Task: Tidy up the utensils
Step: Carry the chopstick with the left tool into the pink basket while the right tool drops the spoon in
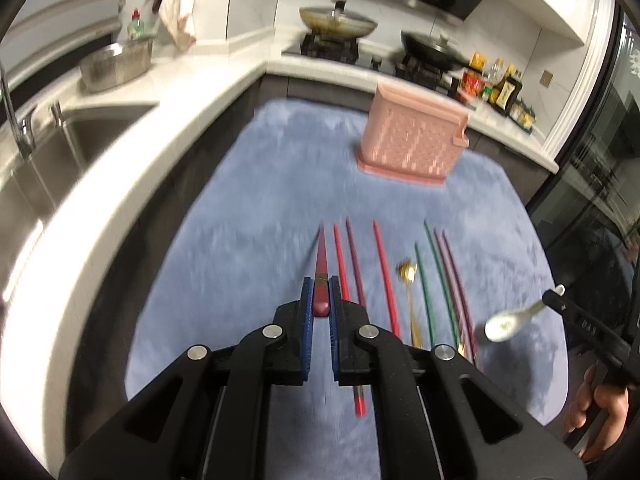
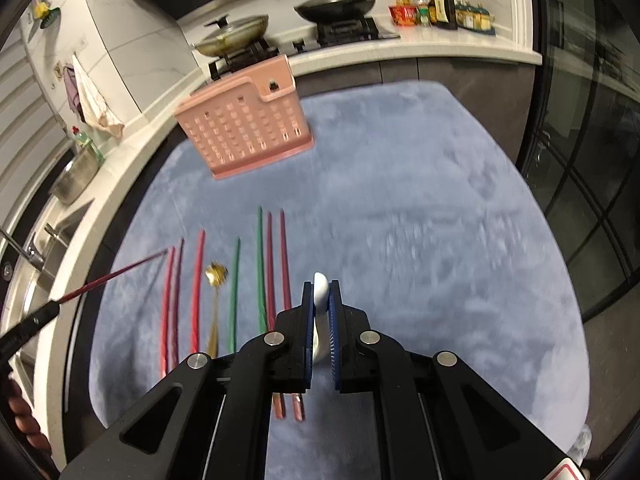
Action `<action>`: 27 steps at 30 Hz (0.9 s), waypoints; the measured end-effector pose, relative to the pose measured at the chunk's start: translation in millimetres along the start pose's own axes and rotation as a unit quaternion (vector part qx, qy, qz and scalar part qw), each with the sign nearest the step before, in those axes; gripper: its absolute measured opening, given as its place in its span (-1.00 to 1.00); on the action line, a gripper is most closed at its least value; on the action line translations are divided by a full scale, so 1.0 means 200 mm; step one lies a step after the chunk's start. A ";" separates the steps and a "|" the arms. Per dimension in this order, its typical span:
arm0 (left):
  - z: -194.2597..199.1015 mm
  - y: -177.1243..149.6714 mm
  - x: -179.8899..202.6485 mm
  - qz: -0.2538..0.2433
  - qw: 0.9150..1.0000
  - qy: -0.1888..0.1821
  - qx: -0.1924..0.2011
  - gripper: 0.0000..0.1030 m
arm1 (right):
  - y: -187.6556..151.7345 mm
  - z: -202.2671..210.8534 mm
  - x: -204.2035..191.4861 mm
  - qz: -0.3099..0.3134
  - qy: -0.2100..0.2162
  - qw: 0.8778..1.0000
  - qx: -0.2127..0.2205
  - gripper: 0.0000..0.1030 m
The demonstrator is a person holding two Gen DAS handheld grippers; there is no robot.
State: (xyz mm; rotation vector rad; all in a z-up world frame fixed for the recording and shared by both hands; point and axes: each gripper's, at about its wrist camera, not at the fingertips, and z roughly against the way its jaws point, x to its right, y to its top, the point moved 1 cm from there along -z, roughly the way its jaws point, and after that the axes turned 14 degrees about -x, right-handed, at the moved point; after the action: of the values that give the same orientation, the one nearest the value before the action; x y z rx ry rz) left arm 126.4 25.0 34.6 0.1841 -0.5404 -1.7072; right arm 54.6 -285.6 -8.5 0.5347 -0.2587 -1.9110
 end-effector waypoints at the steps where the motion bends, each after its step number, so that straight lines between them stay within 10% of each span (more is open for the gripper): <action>1: 0.03 0.05 0.01 -0.003 1.000 0.000 0.009 -0.87 | 0.03 0.02 -0.01 0.003 0.000 1.000 0.006 -0.86; 27: 0.45 1.25 0.47 -0.057 0.974 -0.030 0.219 -0.87 | 1.21 0.13 -0.23 0.032 0.034 0.992 0.118 -0.87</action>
State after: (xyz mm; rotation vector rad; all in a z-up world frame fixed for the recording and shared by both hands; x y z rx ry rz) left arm 291.2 -72.4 242.8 0.4886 -0.9640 -1.6877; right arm 255.0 -340.1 127.6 0.7382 -0.4555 -1.8075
